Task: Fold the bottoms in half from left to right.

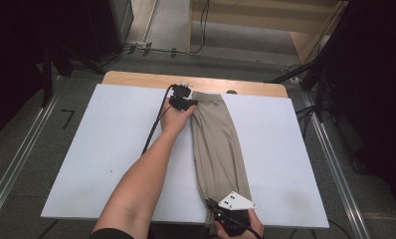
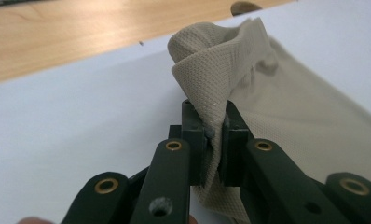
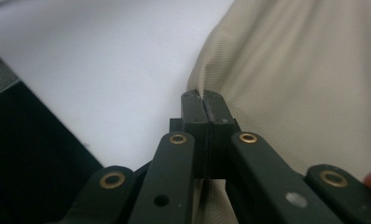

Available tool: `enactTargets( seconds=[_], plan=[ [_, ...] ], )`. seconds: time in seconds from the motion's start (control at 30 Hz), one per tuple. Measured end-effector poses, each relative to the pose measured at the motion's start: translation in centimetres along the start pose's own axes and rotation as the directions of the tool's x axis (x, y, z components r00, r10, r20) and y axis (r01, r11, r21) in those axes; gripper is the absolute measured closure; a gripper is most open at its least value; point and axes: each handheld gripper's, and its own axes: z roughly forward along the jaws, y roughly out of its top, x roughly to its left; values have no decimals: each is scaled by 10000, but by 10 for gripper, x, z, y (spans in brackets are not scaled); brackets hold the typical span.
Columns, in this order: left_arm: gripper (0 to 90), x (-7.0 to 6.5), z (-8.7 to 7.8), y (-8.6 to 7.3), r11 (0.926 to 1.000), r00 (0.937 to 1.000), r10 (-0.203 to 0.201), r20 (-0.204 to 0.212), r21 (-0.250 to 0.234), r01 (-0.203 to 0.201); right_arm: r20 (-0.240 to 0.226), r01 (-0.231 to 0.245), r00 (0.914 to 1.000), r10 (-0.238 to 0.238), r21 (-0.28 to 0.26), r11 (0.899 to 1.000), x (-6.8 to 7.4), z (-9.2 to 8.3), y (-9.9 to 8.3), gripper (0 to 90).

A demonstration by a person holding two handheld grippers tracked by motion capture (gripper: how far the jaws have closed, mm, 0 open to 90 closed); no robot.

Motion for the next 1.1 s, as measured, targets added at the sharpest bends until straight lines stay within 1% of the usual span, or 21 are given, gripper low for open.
enactTargets(
  seconds=[0.1, 0.2, 0.27, 0.37, 0.43, 0.53, 0.57, 0.6, 0.63, 0.67, 0.7, 0.73, 0.77, 0.8, 0.83, 0.87, 0.9, 0.93, 1.0, 1.07, 1.1],
  plan=[
    [848, 11, -14, 6, 9999, 9998, 165, -135, 51, -165, -167, 334, 9993, -338, -241, 9992, 13, -1, 8, 877],
    [847, 25, -26, 10, 9998, 9997, -147, -204, 96, 149, -454, 645, 9968, -663, -402, 9971, 31, 5, 20, 877],
    [845, 33, -33, 11, 9998, 9994, -105, -324, 143, 110, -645, 811, 9944, -840, -469, 9956, 44, 13, 28, 877],
    [845, 43, -42, 10, 9997, 9990, 63, -437, 227, -54, -778, 1213, 9891, -1252, -526, 9912, 62, 24, 38, 877],
    [845, 49, -47, 8, 9995, 9989, 155, -437, 272, -143, -875, 1341, 9866, -1381, -494, 9897, 72, 31, 44, 877],
    [841, 60, -50, 2, 9992, 9995, -109, -295, 371, 120, -1109, 1485, 9821, -1525, -435, 9880, 82, 39, 50, 877],
    [812, 63, -50, 0, 9988, 9995, -290, -113, 402, 295, -1213, 1500, 9806, -1537, -394, 9879, 84, 41, 52, 874],
    [721, 66, -51, -1, 9985, 9991, -433, -18, 345, 434, -1394, 1452, 9793, -1468, -214, 9892, 85, 44, 54, 868],
    [575, 66, -53, -2, 9987, 9987, -468, -177, 183, 471, -1720, 1465, 9745, -1441, 13, 9892, 85, 47, 56, 829],
    [438, 67, -56, -4, 9988, 9980, -481, -418, -59, 479, -2162, 1550, 9656, -1447, 317, 9874, 83, 50, 58, 686],
    [357, 69, -60, -6, 9980, 9977, -575, -361, -267, 565, -2659, 1565, 9544, -1357, 586, 9859, 81, 52, 60, 516],
    [305, 71, -66, -7, 9965, 9972, -711, -215, -448, 701, -2935, 1656, 9459, -1382, 707, 9837, 79, 52, 63, 413],
    [262, 74, -72, -10, 9942, 9966, -823, -76, -708, 815, -3045, 1863, 9386, -1622, 516, 9811, 76, 49, 65, 365],
    [232, 76, -78, -12, 9913, 9962, -861, 116, -987, 868, -2972, 2017, 9363, -1871, 187, 9793, 72, 45, 68, 346],
    [207, 78, -86, -15, 9895, 9963, -831, 236, -1169, 853, -2852, 2011, 9387, -1936, -30, 9796, 67, 41, 72, 298],
    [184, 80, -93, -19, 9901, 9973, -609, 404, -1238, 655, -2682, 2008, 9424, -1998, -240, 9793, 59, 38, 77, 258],
    [121, 82, -101, -23, 9881, 9968, -549, 584, -1403, 626, -2615, 1949, 9447, -1977, -371, 9801, 50, 35, 83, 237],
    [114, 84, -109, -29, 9864, 9961, -469, 754, -1539, 581, -2489, 1857, 9493, -1923, -499, 9813, 39, 33, 89, 211],
    [71, 88, -126, -42, 9821, 9919, -427, 1195, -1771, 636, -2307, 1471, 9597, -1602, -732, 9864, 15, 32, 101, 188],
    [10, 91, -143, -58, 9760, 9851, -362, 1681, -2059, 710, -1901, 1060, 9740, -1235, -1000, 9893, -10, 33, 112, 175],
    [9, 90, -151, -68, 9719, 9843, -360, 1729, -2233, 748, -1780, 872, 9784, -1052, -1063, 9905, -22, 36, 117, 153]
  ],
)
